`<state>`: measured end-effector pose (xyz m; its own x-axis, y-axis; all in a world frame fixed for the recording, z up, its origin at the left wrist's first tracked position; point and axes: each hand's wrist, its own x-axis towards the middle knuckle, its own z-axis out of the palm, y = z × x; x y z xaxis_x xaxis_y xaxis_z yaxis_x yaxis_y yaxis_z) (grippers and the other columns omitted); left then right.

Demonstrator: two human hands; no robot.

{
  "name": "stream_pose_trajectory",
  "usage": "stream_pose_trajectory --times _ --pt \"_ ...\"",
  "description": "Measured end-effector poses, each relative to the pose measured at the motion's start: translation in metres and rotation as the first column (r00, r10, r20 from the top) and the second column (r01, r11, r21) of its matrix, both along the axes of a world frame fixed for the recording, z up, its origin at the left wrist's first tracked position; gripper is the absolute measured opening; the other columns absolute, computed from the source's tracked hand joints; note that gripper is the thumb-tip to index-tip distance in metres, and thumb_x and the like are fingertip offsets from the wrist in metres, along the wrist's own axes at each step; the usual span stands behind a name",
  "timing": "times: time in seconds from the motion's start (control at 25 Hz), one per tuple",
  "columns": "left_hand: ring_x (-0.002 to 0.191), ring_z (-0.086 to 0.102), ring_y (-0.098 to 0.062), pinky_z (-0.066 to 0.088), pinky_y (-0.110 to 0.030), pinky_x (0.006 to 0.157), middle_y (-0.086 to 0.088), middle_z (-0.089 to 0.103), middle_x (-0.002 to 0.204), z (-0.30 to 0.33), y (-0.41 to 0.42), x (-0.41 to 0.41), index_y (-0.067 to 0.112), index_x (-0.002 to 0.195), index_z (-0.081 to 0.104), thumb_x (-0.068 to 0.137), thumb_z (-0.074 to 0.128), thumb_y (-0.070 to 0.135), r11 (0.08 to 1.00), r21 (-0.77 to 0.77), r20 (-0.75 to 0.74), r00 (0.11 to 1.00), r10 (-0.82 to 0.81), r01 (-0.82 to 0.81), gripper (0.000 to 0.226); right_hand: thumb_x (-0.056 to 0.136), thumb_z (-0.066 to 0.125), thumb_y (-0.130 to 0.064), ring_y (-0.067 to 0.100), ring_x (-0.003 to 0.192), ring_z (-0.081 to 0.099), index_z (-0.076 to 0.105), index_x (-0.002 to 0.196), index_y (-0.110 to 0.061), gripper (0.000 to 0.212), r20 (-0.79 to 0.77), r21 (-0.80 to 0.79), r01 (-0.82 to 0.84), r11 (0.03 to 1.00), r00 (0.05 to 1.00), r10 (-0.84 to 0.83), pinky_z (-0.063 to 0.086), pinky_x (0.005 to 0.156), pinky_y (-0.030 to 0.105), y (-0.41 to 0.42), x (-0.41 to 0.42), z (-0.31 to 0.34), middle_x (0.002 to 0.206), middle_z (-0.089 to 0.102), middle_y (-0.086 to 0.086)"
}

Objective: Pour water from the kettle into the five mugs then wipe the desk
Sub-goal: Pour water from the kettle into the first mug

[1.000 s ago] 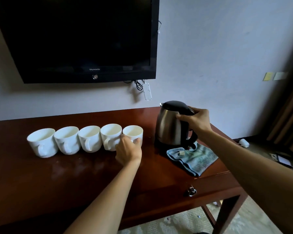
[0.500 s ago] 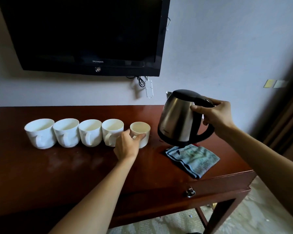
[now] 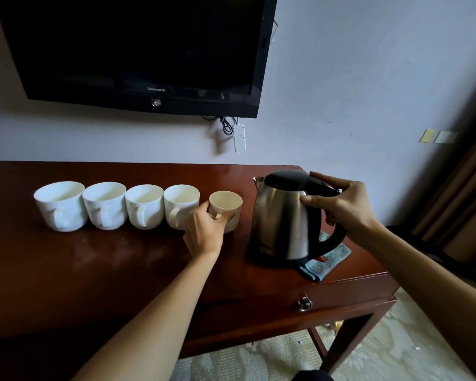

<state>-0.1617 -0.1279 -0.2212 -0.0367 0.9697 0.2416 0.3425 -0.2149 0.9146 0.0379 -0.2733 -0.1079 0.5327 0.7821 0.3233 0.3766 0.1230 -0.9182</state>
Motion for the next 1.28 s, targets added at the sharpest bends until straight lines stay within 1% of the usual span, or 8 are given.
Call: stream_pose_trajectory --times 0.16,0.24,0.32,0.48,0.64,0.92,1.04,1.28 --pt "0.088 0.069 -0.034 0.040 -0.034 0.064 -0.010 0.075 0.084 -0.001 -0.001 -0.002 0.014 0.131 0.067 0.080 0.084 0.039 0.998 0.051 0.048 0.998 -0.050 0.047 0.059 0.070 0.090 -0.005 0.012 0.037 0.031 0.070 0.128 -0.014 0.062 -0.002 -0.014 -0.007 1.000 1.000 0.007 0.031 0.039 0.022 0.000 0.000 0.000 0.047 0.055 -0.011" --pt "0.084 0.069 -0.031 0.041 -0.034 0.063 -0.001 0.067 0.070 -0.002 0.001 -0.005 0.017 0.133 0.066 0.081 0.083 0.042 0.994 0.039 0.037 0.994 -0.101 0.100 0.061 0.070 0.089 -0.004 0.014 0.039 0.029 0.071 0.126 -0.016 0.060 0.001 -0.027 -0.023 0.999 1.000 0.023 0.029 0.041 0.024 0.003 0.001 0.003 0.048 0.050 -0.010" --pt "0.083 0.068 -0.027 0.042 -0.034 0.066 0.007 0.060 0.064 -0.002 0.005 -0.008 0.023 0.134 0.066 0.079 0.083 0.049 0.988 0.008 0.007 0.988 -0.154 0.154 0.063 0.069 0.090 -0.005 0.016 0.041 0.027 0.073 0.123 -0.020 0.058 0.013 -0.050 -0.033 0.998 0.999 0.034 0.027 0.042 0.025 0.005 0.001 0.007 0.050 0.045 -0.006" --pt "0.084 0.067 -0.023 0.036 -0.031 0.061 0.010 0.059 0.067 -0.004 0.011 -0.008 0.030 0.135 0.066 0.076 0.083 0.052 0.980 -0.025 0.024 0.980 -0.197 0.198 0.064 0.070 0.089 -0.005 0.016 0.040 0.025 0.072 0.123 -0.022 0.058 0.015 -0.084 -0.056 0.995 0.998 0.057 0.026 0.040 0.023 0.004 0.005 0.014 0.046 0.041 -0.008" --pt "0.087 0.068 -0.023 0.037 -0.032 0.064 0.010 0.060 0.070 -0.006 0.017 -0.010 0.031 0.135 0.066 0.074 0.084 0.054 0.978 -0.029 0.026 0.978 -0.205 0.206 0.068 0.067 0.089 -0.006 0.017 0.042 0.025 0.075 0.119 -0.022 0.056 0.037 -0.118 -0.082 0.990 0.995 0.087 0.024 0.042 0.025 0.006 0.004 0.021 0.051 0.039 -0.001" --pt "0.072 0.061 -0.018 0.034 -0.030 0.057 0.012 0.053 0.061 -0.012 0.020 -0.007 0.026 0.131 0.069 0.076 0.083 0.054 0.980 0.052 0.050 0.979 -0.196 0.193 0.063 0.071 0.086 -0.002 0.015 0.038 0.026 0.078 0.103 -0.030 0.043 0.090 -0.163 -0.114 0.980 0.987 0.130 0.025 0.038 0.024 0.010 -0.005 0.033 0.044 0.039 -0.003" --pt "0.073 0.061 -0.016 0.034 -0.029 0.056 0.012 0.055 0.063 -0.014 0.020 -0.006 0.026 0.135 0.066 0.076 0.083 0.055 0.982 0.056 0.056 0.981 -0.185 0.182 0.067 0.070 0.087 -0.004 0.015 0.038 0.025 0.082 0.096 -0.031 0.037 0.073 -0.184 -0.128 0.975 0.987 0.143 0.025 0.040 0.023 0.015 -0.002 0.036 0.046 0.035 0.000" --pt "0.077 0.067 -0.018 0.041 -0.031 0.059 0.011 0.058 0.064 -0.014 0.022 -0.005 0.029 0.136 0.065 0.072 0.083 0.060 0.986 0.046 0.088 0.982 -0.167 0.163 0.074 0.072 0.086 -0.004 0.015 0.037 0.024 0.077 0.115 -0.021 0.047 0.101 -0.234 -0.129 0.964 0.983 0.156 0.026 0.039 0.021 0.021 0.000 0.040 0.044 0.036 -0.003"
